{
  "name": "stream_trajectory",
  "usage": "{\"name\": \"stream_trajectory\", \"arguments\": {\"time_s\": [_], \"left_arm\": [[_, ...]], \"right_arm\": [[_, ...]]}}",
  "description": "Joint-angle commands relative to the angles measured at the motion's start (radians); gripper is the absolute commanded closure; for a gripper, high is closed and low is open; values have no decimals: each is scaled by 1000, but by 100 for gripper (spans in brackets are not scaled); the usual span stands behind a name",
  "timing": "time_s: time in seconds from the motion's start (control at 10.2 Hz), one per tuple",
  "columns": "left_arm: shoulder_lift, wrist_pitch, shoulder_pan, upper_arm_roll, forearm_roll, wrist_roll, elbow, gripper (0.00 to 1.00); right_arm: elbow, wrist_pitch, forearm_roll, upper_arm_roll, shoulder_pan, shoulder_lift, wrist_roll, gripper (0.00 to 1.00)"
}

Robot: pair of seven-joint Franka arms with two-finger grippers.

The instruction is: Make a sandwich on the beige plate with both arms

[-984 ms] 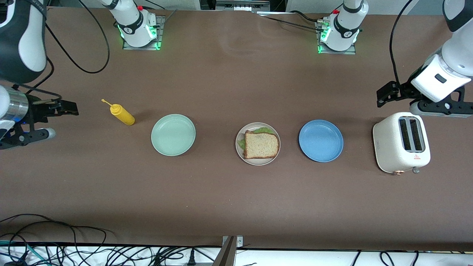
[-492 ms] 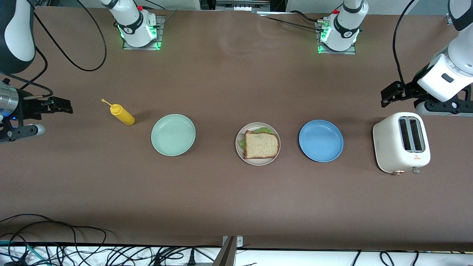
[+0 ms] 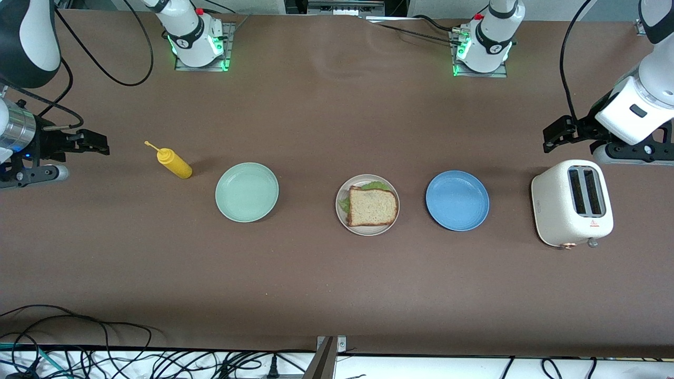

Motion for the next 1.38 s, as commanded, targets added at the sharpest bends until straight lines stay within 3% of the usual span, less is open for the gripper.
{"name": "stream_trajectory", "arguments": {"time_s": [0.0,0.1,0.2,0.49,1.28], "left_arm": [[-23,8,4,-5,10,0,-24,0],[-23,8,4,-5,10,0,-24,0],[-23,8,4,-4,10,0,-24,0],[-23,8,4,-5,10,0,-24,0],[-23,8,2,-7,10,-1,-24,0]], "right_arm": [[-60,46,-37,40,-21,-48,35,0],[-53,45,-95,98,-54,-45,86,0],[-52,46,-97,159,-105,-45,104,0],[-49,48,-61,151,-114,-43,105,0],[13,36,-67,155,-110,-17,97,0]]}}
